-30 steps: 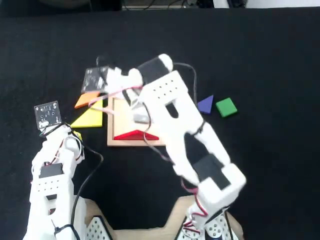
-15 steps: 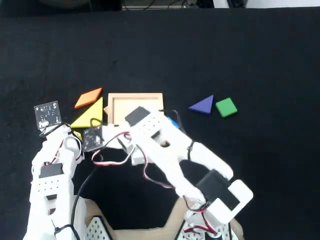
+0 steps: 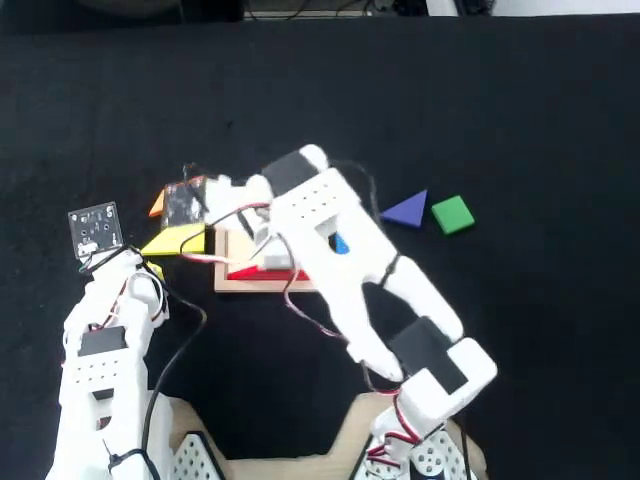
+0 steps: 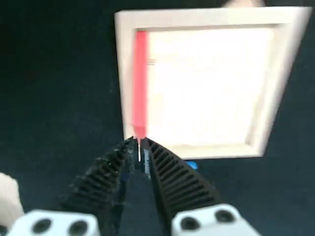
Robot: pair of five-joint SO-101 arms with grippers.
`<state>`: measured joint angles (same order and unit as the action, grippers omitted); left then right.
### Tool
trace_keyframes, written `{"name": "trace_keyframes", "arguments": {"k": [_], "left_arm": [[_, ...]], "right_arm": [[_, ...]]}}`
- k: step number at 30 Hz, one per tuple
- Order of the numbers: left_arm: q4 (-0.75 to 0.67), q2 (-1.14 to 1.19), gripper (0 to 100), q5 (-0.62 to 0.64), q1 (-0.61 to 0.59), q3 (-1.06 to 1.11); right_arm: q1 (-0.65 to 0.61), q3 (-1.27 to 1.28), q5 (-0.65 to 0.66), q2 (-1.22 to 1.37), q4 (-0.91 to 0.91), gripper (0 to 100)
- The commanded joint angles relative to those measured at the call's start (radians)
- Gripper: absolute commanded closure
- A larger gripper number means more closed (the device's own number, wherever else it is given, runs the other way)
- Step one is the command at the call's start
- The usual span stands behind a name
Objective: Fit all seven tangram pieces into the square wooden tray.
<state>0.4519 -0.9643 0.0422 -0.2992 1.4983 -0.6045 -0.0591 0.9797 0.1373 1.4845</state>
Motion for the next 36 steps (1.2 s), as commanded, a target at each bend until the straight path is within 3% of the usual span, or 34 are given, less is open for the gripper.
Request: {"name": "trace_keyframes", "arguments": {"k": [1,9,16,24,32,36], "left_arm": [[-0.017,-0.003,90,0.008,0.002,-0.053],[-0.017,-0.003,90,0.008,0.002,-0.053],[-0.017,-0.003,90,0.006,0.021,-0.050],[-0.017,-0.003,90,0.006,0.021,-0.048],[-0.017,-0.003,90,0.006,0.025,-0.048],[-0.017,-0.003,90,0.006,0.025,-0.048]], "right_arm": [[0.029,-0.053,0.002,-0.054,0.014,98.8],[-0.064,0.160,0.009,-0.140,0.117,98.8],[-0.120,0.418,0.003,-0.119,-0.209,98.8],[-0.003,0.248,0.003,0.047,-0.250,98.8],[0.018,0.108,0.005,-0.031,-0.158,98.8],[0.034,0.127,-0.002,-0.012,-0.290,98.8]]}}
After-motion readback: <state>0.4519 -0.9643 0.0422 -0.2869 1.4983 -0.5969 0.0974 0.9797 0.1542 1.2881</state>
